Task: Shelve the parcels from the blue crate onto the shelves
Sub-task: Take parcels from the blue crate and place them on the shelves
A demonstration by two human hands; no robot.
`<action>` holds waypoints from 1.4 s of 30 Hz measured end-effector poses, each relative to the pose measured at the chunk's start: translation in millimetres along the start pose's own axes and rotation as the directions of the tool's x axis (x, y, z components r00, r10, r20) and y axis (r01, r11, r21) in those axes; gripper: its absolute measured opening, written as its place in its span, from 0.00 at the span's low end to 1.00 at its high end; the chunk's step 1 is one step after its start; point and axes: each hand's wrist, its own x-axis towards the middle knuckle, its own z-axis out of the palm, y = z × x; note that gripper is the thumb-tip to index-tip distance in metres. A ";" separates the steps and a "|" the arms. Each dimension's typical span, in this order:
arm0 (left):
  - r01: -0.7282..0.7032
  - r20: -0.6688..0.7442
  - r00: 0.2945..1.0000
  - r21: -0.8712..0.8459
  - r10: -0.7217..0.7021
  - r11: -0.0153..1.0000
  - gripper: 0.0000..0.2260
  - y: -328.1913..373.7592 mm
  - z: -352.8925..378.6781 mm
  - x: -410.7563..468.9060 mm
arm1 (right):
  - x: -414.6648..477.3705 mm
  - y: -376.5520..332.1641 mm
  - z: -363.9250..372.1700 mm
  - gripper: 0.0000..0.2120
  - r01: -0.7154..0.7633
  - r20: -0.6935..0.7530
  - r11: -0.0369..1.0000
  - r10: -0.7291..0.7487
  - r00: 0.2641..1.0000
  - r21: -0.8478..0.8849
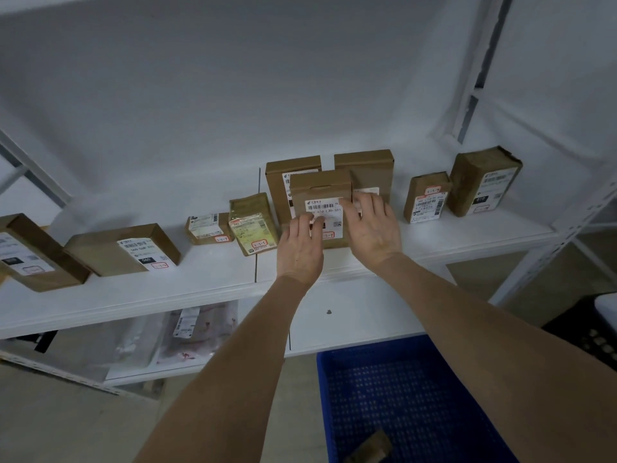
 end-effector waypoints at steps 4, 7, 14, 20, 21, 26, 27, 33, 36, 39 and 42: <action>0.036 0.177 0.984 -0.024 -0.031 0.999 0.25 20.0 12.3 -24.8 | -39.9 6.1 16.3 0.31 0.022 0.060 0.996 -0.027 0.998 0.082; 0.048 0.391 0.920 -0.030 -0.032 0.998 0.28 36.2 22.4 -44.1 | -69.5 15.4 32.9 0.31 0.011 0.194 0.993 -0.034 0.980 0.118; 0.132 0.682 0.721 0.031 -0.118 0.991 0.26 84.9 67.8 -98.9 | -139.8 46.2 85.3 0.31 -0.035 0.432 0.967 -0.080 0.898 0.252; 0.289 0.854 0.484 0.051 -0.192 0.956 0.23 146.6 136.5 -149.3 | -210.2 84.4 151.0 0.35 -0.091 0.679 0.969 -0.093 0.728 0.230; 0.317 0.876 0.437 0.064 -0.205 0.946 0.22 154.3 151.0 -161.5 | -223.2 87.4 164.7 0.35 -0.122 0.725 0.969 -0.075 0.685 0.216; 0.422 0.938 0.254 0.110 -0.234 0.900 0.16 172.2 237.6 -231.7 | -298.1 87.5 262.5 0.37 -0.318 0.897 0.941 0.041 0.440 0.113; 0.437 0.949 0.215 0.117 -0.230 0.892 0.15 174.8 256.6 -247.9 | -317.0 85.8 285.9 0.38 -0.356 0.921 0.931 0.064 0.385 0.084; 0.460 0.988 -0.014 0.140 -0.151 0.877 0.19 180.0 387.7 -359.2 | -440.7 68.8 443.2 0.34 -0.620 0.983 0.776 0.181 0.038 -0.119; 0.454 0.987 -0.087 0.159 -0.135 0.877 0.20 182.5 449.0 -405.7 | -483.8 61.3 509.3 0.36 -0.709 0.976 0.675 0.200 -0.090 -0.204; 0.490 0.986 -0.091 0.165 -0.138 0.856 0.17 187.0 500.4 -441.1 | -514.8 53.5 564.4 0.40 -0.811 0.958 0.513 0.199 -0.207 -0.282; 0.507 0.983 -0.092 0.184 -0.159 0.842 0.16 188.8 539.9 -468.5 | -532.9 42.0 601.5 0.40 -0.872 0.930 0.327 0.179 -0.322 -0.365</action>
